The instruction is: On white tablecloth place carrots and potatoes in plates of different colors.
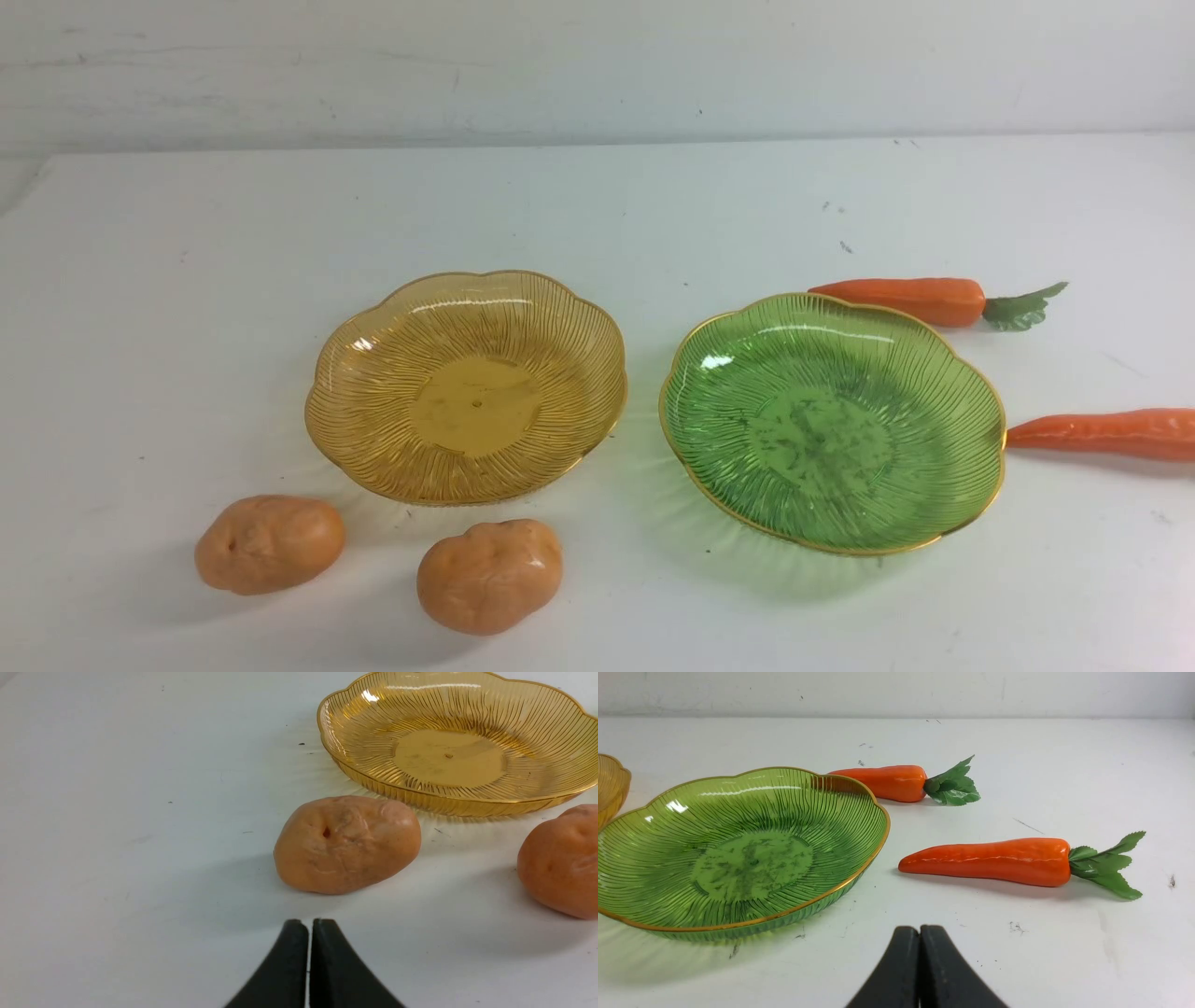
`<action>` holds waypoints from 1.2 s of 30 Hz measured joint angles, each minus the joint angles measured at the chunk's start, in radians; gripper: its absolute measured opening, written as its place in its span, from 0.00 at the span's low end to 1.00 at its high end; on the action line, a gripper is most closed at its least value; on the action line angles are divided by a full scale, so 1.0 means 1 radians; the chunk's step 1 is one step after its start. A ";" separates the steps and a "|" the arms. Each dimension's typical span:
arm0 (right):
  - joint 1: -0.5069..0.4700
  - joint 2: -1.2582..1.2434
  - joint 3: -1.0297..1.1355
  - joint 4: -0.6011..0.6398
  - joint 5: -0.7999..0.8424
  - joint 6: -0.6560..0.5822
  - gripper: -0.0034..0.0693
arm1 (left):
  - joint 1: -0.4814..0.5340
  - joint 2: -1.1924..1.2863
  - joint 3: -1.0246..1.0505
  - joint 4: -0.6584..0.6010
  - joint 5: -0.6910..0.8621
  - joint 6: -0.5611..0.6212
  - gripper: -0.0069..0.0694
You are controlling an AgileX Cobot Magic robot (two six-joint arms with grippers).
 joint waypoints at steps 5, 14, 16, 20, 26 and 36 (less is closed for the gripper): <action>0.000 0.000 0.000 0.000 0.000 0.000 0.03 | 0.000 0.000 0.000 0.000 0.000 0.000 0.09; 0.000 0.000 0.000 0.000 0.000 0.000 0.03 | 0.000 0.000 0.000 0.000 0.000 0.000 0.09; 0.000 0.000 0.000 0.000 0.000 0.000 0.03 | 0.000 0.000 0.000 0.000 0.000 0.000 0.09; 0.000 0.000 0.000 -0.001 0.000 0.000 0.03 | 0.000 0.000 0.000 0.000 0.000 0.000 0.09; 0.000 0.000 0.000 0.125 -0.001 0.104 0.03 | 0.000 0.000 0.000 0.000 0.000 0.000 0.09; 0.000 0.000 0.000 0.613 -0.094 0.335 0.03 | 0.000 0.000 0.000 0.000 0.000 0.000 0.09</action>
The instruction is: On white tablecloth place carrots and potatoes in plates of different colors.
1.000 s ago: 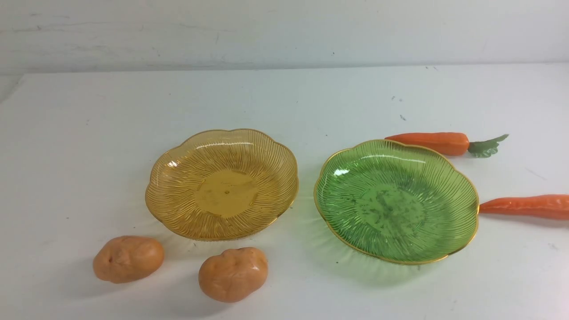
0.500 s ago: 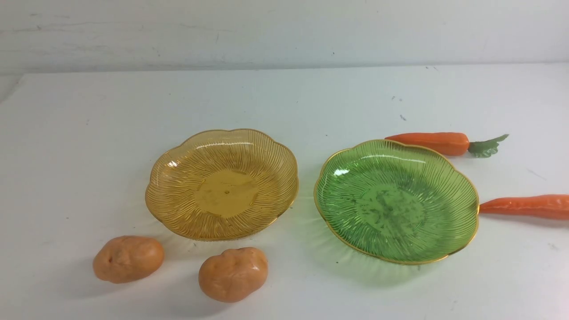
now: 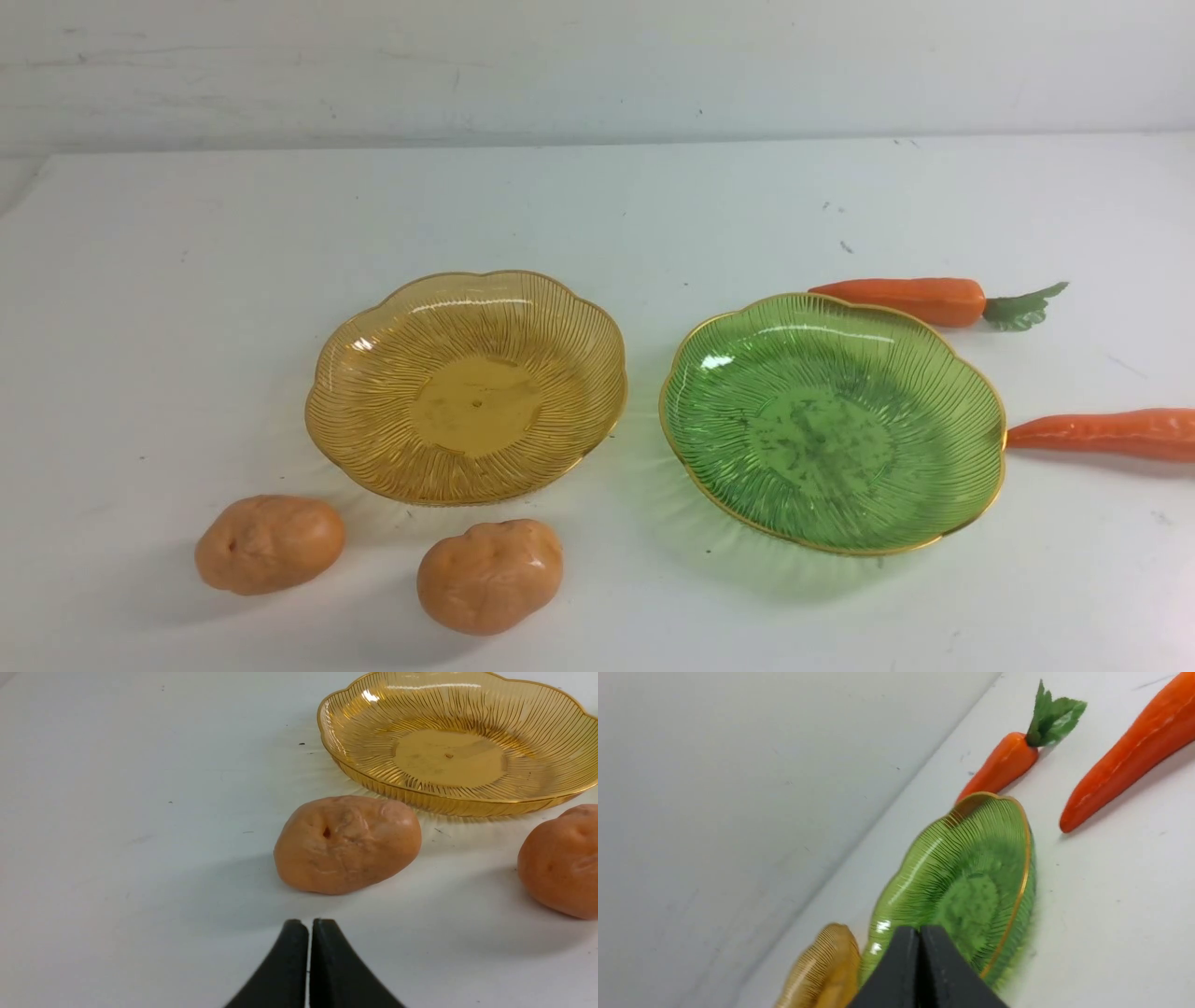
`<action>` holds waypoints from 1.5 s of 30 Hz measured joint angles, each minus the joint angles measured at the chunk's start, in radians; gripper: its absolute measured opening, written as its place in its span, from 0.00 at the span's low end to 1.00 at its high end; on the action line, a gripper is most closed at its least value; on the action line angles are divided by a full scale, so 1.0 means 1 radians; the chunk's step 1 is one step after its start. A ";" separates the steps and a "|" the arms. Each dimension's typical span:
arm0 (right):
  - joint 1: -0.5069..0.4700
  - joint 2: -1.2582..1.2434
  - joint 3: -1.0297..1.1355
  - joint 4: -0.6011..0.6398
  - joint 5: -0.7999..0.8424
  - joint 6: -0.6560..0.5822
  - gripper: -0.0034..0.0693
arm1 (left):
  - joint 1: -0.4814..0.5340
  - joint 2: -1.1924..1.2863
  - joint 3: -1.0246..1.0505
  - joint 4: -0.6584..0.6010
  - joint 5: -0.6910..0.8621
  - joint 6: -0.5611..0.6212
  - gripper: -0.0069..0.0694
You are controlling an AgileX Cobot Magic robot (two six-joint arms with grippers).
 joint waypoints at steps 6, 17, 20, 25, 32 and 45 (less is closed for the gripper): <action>0.000 0.002 -0.191 0.067 -0.077 -0.237 0.03 | 0.000 0.000 0.000 -0.089 -0.001 -0.054 0.09; 0.000 0.521 -0.747 -0.304 0.660 -0.461 0.03 | 0.000 0.000 0.003 -0.459 -0.011 -0.109 0.09; 0.000 0.658 -0.754 -0.398 0.763 -0.429 0.03 | 0.000 0.000 0.004 -0.577 -0.018 -0.109 0.09; 0.000 0.863 -0.781 -0.525 0.745 -0.395 0.04 | 0.000 0.000 0.005 -0.768 -0.041 -0.108 0.09; 0.000 1.271 -1.012 -0.664 0.782 -0.361 0.24 | 0.000 0.000 0.005 -0.926 -0.076 0.016 0.09; 0.000 1.930 -1.464 -0.853 0.928 -0.715 0.91 | 0.000 0.000 -0.026 -0.965 -0.008 0.130 0.09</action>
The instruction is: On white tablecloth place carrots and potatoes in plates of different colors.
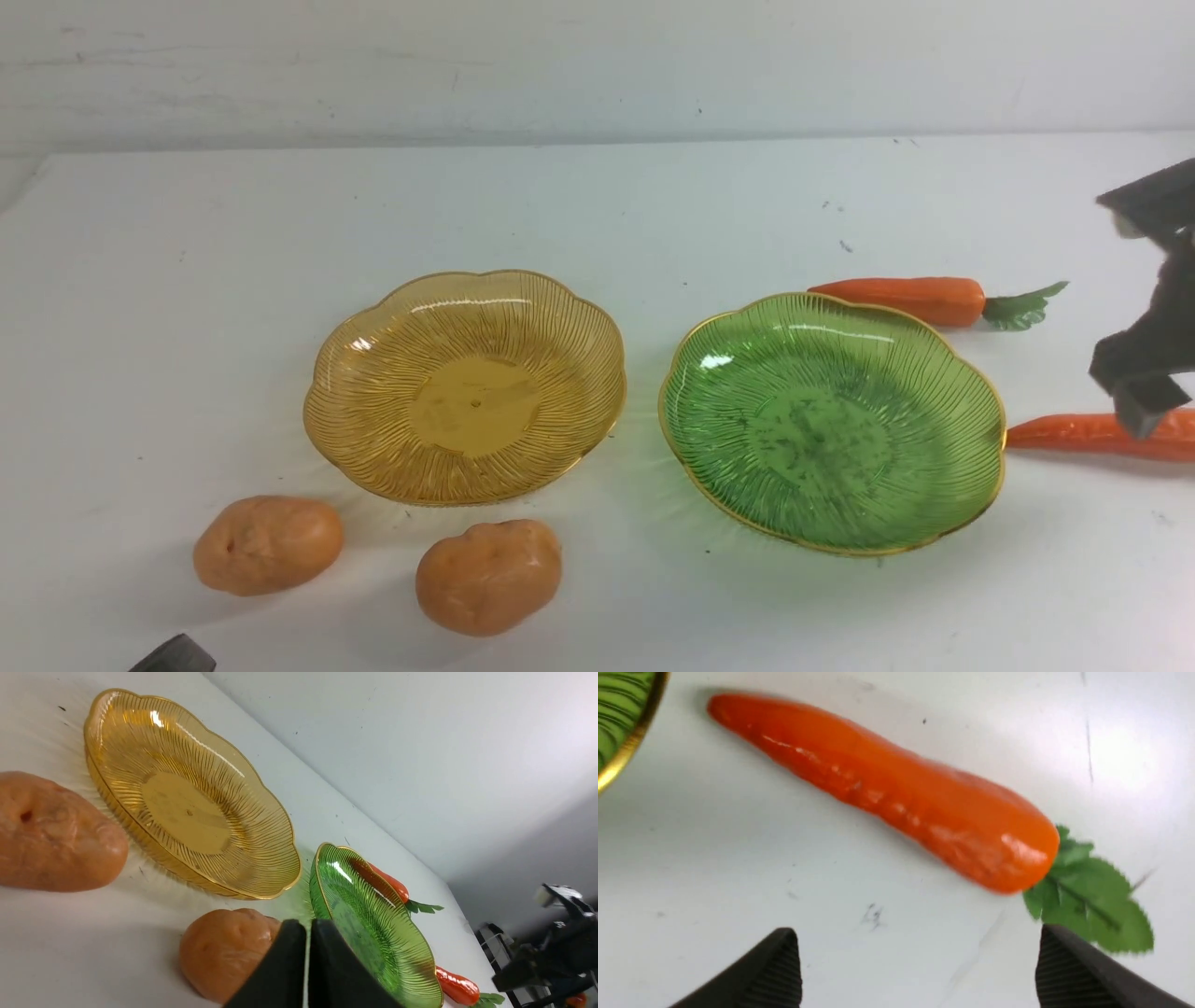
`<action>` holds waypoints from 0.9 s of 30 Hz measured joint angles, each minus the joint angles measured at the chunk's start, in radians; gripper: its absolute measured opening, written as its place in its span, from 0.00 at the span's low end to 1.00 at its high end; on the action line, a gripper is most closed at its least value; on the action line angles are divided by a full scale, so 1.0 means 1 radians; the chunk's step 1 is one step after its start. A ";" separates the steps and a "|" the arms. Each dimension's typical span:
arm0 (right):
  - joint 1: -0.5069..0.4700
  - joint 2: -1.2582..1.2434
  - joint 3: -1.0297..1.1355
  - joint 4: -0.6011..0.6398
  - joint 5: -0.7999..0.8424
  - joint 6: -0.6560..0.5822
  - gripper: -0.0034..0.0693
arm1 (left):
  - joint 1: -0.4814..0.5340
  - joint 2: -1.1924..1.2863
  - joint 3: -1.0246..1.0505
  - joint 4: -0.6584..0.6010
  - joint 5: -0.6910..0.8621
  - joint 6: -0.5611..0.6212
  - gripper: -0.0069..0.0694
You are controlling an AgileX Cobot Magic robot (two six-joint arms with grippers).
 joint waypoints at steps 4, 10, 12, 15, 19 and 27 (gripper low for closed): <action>0.000 0.076 -0.029 -0.030 -0.001 -0.081 0.91 | 0.000 0.000 0.000 0.000 0.031 0.000 0.09; 0.000 0.149 -0.035 -0.098 -0.009 -0.175 0.88 | 0.000 0.000 0.000 0.000 0.039 0.000 0.09; 0.000 0.158 -0.036 -0.115 -0.020 -0.191 0.87 | 0.000 0.000 0.000 0.000 0.039 0.000 0.09; 0.000 0.183 -0.038 -0.135 -0.053 -0.243 0.86 | 0.000 0.000 0.000 0.000 0.040 0.000 0.09; 0.000 0.207 -0.042 -0.135 -0.062 -0.279 0.84 | 0.000 0.000 0.000 0.000 0.041 0.000 0.09; 0.000 0.198 -0.044 -0.117 -0.018 -0.258 0.51 | 0.000 0.000 0.000 0.000 0.042 0.001 0.09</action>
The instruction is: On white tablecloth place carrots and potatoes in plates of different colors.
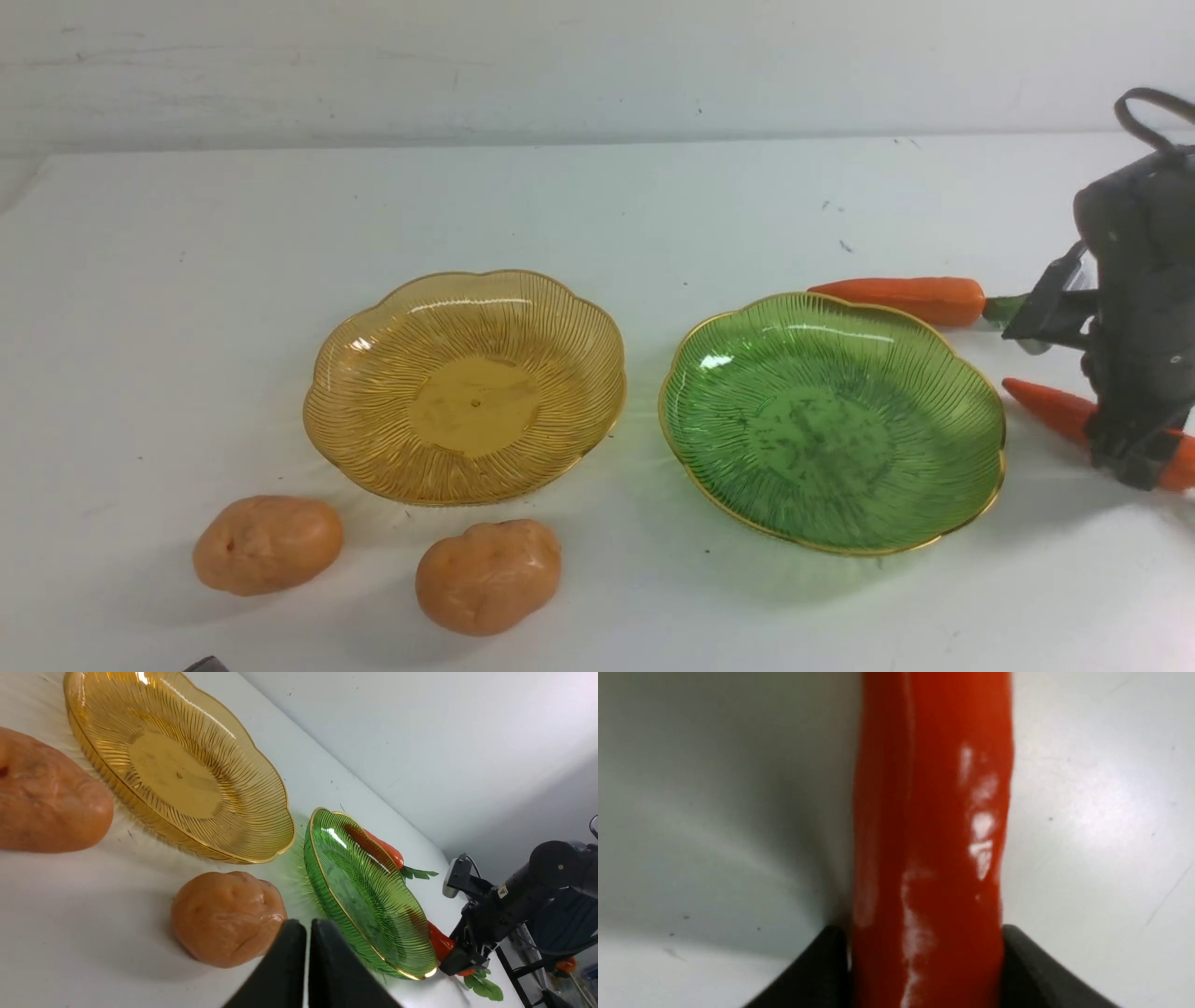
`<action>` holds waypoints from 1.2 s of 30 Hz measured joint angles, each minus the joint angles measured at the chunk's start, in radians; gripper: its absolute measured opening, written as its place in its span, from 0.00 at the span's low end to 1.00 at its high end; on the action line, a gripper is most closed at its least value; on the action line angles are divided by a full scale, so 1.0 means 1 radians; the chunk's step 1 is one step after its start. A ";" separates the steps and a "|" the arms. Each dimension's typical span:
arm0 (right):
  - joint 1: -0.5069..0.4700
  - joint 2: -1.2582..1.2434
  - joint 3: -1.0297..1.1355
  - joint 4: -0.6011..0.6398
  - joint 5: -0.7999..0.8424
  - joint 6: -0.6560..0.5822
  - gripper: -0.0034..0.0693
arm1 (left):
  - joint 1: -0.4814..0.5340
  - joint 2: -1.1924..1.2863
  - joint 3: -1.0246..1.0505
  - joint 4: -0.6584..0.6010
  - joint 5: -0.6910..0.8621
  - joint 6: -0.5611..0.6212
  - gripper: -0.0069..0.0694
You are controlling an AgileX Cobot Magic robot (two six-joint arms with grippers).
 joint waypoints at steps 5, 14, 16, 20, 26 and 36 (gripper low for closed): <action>0.000 -0.073 0.002 -0.032 0.002 0.030 0.51 | 0.000 0.000 0.000 0.000 0.000 0.000 0.09; 0.034 -0.369 0.002 0.293 0.029 0.132 0.51 | 0.000 0.000 -0.008 0.000 -0.007 0.013 0.09; 0.044 -0.374 0.002 0.351 0.024 0.130 0.51 | 0.000 0.000 -0.014 0.000 -0.012 0.017 0.09; 0.133 -0.361 0.002 0.512 -0.027 0.102 0.51 | 0.000 0.000 -0.071 0.000 -0.030 0.019 0.09; 0.262 -0.238 0.002 0.536 -0.162 0.091 0.51 | 0.000 0.098 -0.148 0.001 -0.027 0.055 0.09; 0.307 -0.174 0.005 0.428 -0.238 0.177 0.88 | 0.001 0.396 -0.325 0.060 0.113 0.077 0.09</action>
